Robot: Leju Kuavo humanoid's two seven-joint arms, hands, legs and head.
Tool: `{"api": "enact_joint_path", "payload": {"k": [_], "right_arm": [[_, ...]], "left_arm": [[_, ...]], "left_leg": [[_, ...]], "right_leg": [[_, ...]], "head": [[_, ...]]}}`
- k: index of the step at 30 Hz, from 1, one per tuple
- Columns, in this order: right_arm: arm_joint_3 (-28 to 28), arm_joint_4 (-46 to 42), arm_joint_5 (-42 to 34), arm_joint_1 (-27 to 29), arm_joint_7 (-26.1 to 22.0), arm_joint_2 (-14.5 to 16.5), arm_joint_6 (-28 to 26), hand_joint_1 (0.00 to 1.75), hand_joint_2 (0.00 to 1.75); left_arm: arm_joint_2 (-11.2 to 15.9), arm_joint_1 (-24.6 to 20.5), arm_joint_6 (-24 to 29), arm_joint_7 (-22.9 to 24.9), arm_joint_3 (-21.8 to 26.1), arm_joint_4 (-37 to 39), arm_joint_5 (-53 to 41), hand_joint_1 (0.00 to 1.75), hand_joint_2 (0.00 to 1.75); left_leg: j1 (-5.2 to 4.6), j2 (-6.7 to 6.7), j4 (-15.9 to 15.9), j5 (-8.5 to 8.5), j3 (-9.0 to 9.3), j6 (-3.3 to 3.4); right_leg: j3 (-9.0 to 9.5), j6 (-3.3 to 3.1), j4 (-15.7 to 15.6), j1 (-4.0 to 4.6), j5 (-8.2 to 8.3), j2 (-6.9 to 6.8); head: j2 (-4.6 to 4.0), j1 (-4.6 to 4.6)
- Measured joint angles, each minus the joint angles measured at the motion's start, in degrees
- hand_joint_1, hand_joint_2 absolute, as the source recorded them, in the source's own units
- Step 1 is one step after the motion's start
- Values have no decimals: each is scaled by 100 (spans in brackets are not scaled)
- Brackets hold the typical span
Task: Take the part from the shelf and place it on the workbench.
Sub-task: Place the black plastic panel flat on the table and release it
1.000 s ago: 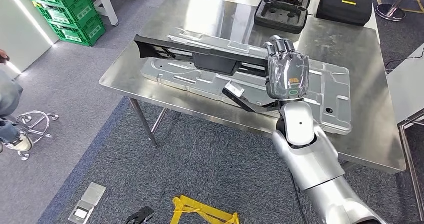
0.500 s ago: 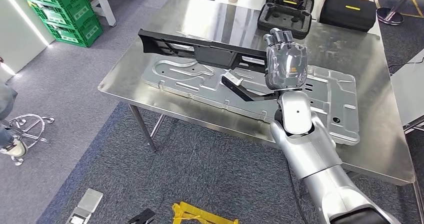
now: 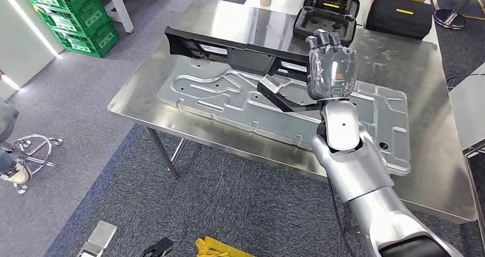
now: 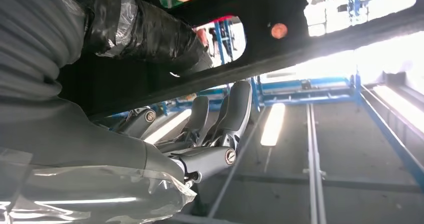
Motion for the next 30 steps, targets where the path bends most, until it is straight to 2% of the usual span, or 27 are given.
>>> {"api": "enact_joint_path", "payload": {"k": [1,2,4,5,6,7,8,9,10,11,13,15,16,17,19,20,21,22,24,25,26,27,28,30], "right_arm": [[-7,7,-3,0,-1,15,3,175,175],[-9,19,-5,1,-2,31,7,175,175],[-10,43,-10,19,-3,63,24,175,175],[-10,57,-11,39,-3,75,35,175,175],[-10,71,-11,57,-3,85,45,175,175],[-10,83,-10,70,-5,95,51,175,175],[-10,92,-10,76,-7,108,54,175,175],[-10,100,-13,73,-9,121,55,175,175],[-10,107,-20,69,-13,139,56,175,175],[-11,115,-30,65,-16,155,56,175,175],[-13,134,-47,62,-29,180,56,175,175],[-14,145,-50,60,-52,195,56,175,175],[-14,149,-51,57,-62,199,56,175,175],[-14,154,-54,57,-70,202,56,175,175],[-14,174,-62,74,-76,203,56,175,175],[-14,189,-67,89,-80,202,57,175,175],[-14,205,-70,102,-87,202,57,175,175],[-14,217,-74,109,-96,201,58,175,175],[-14,229,-80,104,-108,206,59,175,175],[-13,231,-83,96,-109,210,59,175,175],[-14,233,-87,87,-109,219,60,175,175],[-14,237,-91,81,-108,226,60,175,175],[-14,240,-95,77,-107,231,61,175,175],[-15,243,-98,83,-107,244,61,175,175]], "left_arm": [[3,-2,2,5,1,-1,4,0,175],[11,-3,2,13,1,-1,8,0,175],[46,12,2,23,1,1,11,0,175],[70,26,1,24,0,1,11,0,175],[92,40,1,23,0,2,11,0,175],[112,48,1,22,0,2,11,0,175],[127,50,1,22,-1,2,11,0,175],[139,47,-1,23,-3,3,13,0,175],[147,38,-2,24,-8,4,15,0,175],[151,32,-4,25,-15,5,18,0,175],[153,33,-5,25,-29,6,25,0,175],[132,42,-3,19,-38,6,29,0,175],[114,36,-1,18,-40,6,31,0,175],[88,29,2,17,-42,6,32,0,175],[47,23,4,22,-42,6,36,0,175],[30,29,4,23,-42,6,37,0,175],[21,36,4,25,-42,6,37,0,175],[16,39,3,24,-42,6,37,0,175],[13,34,1,24,-44,6,37,0,175],[9,25,-1,25,-49,6,37,0,175],[2,18,-1,26,-55,6,37,0,175],[-5,17,-2,27,-62,6,37,0,175],[-12,17,-1,27,-67,6,37,0,175],[-15,23,-1,22,-74,5,37,0,175]], "left_leg": [[-5,8,188,-96,-86,-17],[-5,15,495,-227,-249,-27],[-5,16,1218,-453,-693,-57],[-2,18,1409,-438,-846,-77],[5,20,1396,-311,-901,-98],[17,25,1159,-83,-841,-120],[34,33,782,173,-703,-141],[44,37,428,335,-550,-153],[51,38,177,420,-438,-133],[48,37,54,421,-381,-101],[42,28,48,359,-373,-9],[57,23,42,334,-351,50],[71,22,37,322,-335,78],[73,20,34,307,-321,100],[75,17,33,272,-293,125],[74,15,33,250,-269,128],[71,12,33,225,-236,126],[65,7,32,198,-191,120],[58,-2,19,143,-100,104],[61,-9,5,126,-73,84],[70,-12,-10,117,-65,55],[80,-14,-31,116,-62,20],[82,-15,-61,120,-55,-21],[77,5,-69,90,-26,-79]], "right_leg": [[76,10,-86,-21,10,-4],[123,14,-126,-28,3,-6],[173,11,-124,-31,-49,-2],[198,20,-107,-33,-88,3],[227,34,-81,-38,-134,10],[259,54,-42,-46,-187,19],[284,81,13,-54,-252,25],[289,115,85,-49,-321,35],[281,146,149,-41,-378,46],[267,171,197,-31,-419,53],[253,202,225,-26,-456,61],[197,253,340,-37,-543,53],[93,289,545,-47,-641,47],[-86,325,877,-60,-772,38],[-566,372,1695,-90,-1020,23],[-752,376,1948,-99,-1037,19],[-832,363,1978,-102,-941,16],[-787,332,1758,-100,-733,15],[-478,214,948,-72,-241,14],[-316,150,596,-46,-92,11],[-206,97,369,-18,-39,10],[-150,65,275,4,-61,9],[-117,52,217,16,-76,9],[-6,58,58,-19,-65,5]], "head": [[0,-7],[0,-10],[0,-14],[0,-13],[0,-13],[0,-13],[0,-12],[0,-17],[0,-18],[0,-15],[0,-8],[0,3],[0,11],[0,20],[0,27],[0,26],[0,27],[0,27],[0,22],[0,20],[0,23],[0,26],[0,36],[0,29]]}}
